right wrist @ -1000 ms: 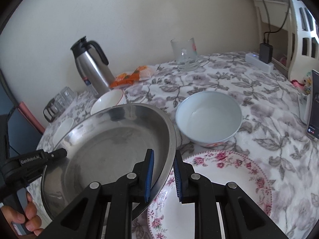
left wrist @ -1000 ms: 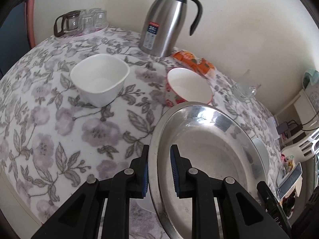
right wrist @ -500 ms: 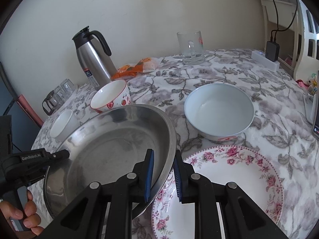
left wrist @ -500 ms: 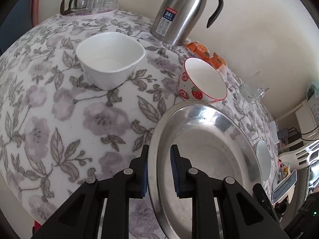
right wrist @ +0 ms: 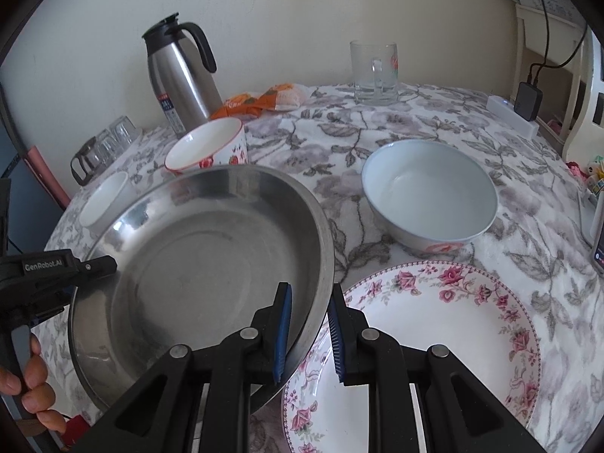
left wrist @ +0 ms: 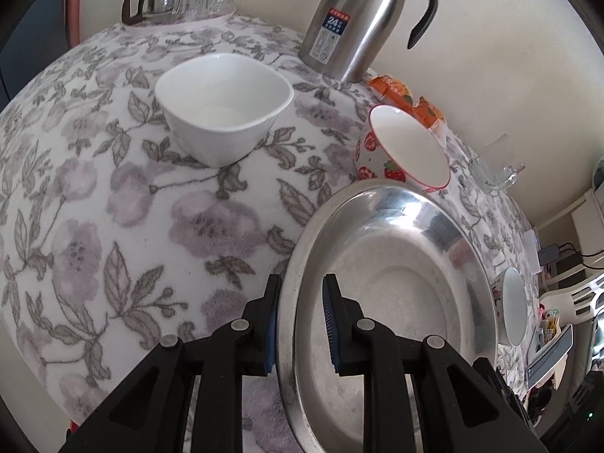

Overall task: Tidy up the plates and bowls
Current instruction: 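Lower the steel basin onto the cloth and open the left gripper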

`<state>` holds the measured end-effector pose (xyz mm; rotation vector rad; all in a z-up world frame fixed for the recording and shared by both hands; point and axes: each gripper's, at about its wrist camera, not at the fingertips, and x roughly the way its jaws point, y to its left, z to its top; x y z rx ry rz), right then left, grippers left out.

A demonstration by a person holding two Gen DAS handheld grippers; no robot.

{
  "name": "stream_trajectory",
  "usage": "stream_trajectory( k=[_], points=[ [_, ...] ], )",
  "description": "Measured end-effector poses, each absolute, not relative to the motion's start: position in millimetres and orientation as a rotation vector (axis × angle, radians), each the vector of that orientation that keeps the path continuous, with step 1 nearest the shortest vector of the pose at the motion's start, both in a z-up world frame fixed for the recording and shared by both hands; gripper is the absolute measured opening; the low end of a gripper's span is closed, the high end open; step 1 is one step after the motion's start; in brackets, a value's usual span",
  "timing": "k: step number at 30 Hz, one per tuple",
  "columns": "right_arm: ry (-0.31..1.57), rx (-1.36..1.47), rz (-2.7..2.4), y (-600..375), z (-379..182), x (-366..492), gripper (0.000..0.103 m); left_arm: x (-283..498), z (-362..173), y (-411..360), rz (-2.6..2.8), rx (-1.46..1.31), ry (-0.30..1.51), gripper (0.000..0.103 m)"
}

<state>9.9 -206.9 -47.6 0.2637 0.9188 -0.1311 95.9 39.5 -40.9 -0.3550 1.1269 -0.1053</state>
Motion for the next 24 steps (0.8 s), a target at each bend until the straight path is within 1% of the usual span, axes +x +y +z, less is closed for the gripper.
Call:
stream_trajectory(
  k=[9,24],
  points=[
    [0.928,0.244,-0.135,-204.4,-51.0,10.3,0.020,99.5,-58.7,36.3,-0.077,-0.325,1.182,0.021],
    [0.933,0.246,-0.154,-206.0,-51.1,10.6,0.021,103.9,-62.5,29.1,-0.100,-0.298,1.182,0.022]
  ],
)
